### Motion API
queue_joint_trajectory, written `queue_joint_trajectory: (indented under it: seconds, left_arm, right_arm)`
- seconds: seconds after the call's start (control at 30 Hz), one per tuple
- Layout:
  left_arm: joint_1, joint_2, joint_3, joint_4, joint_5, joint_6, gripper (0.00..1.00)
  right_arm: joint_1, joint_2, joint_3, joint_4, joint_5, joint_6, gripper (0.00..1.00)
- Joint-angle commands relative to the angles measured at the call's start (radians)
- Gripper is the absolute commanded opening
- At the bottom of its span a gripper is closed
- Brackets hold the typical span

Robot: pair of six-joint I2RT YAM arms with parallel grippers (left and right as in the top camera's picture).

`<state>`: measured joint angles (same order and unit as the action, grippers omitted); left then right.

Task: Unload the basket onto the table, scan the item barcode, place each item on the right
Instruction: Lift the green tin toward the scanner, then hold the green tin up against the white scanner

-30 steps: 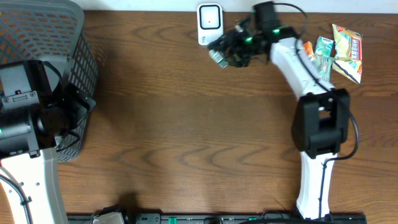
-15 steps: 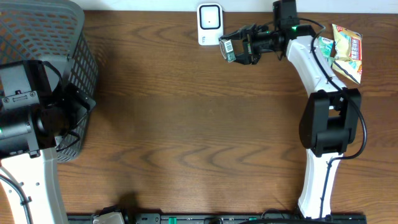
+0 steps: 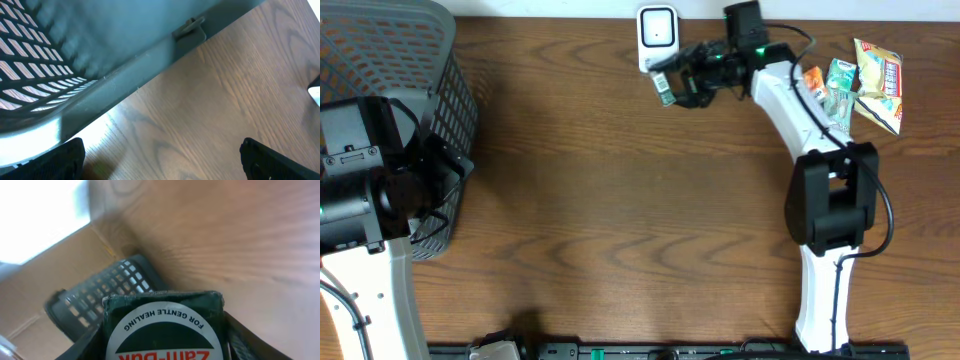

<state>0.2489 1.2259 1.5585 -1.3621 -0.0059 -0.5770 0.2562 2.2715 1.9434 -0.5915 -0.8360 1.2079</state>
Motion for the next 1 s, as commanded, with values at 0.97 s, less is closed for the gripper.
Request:
queue_joint_trajectory:
  seconds: [0.97]
  left_arm:
    - [0.005, -0.005, 0.011, -0.003, -0.006, -0.004, 0.98]
  right_arm:
    - [0.169, 0.307, 0.005, 1.28, 1.182, -1.173, 0.51]
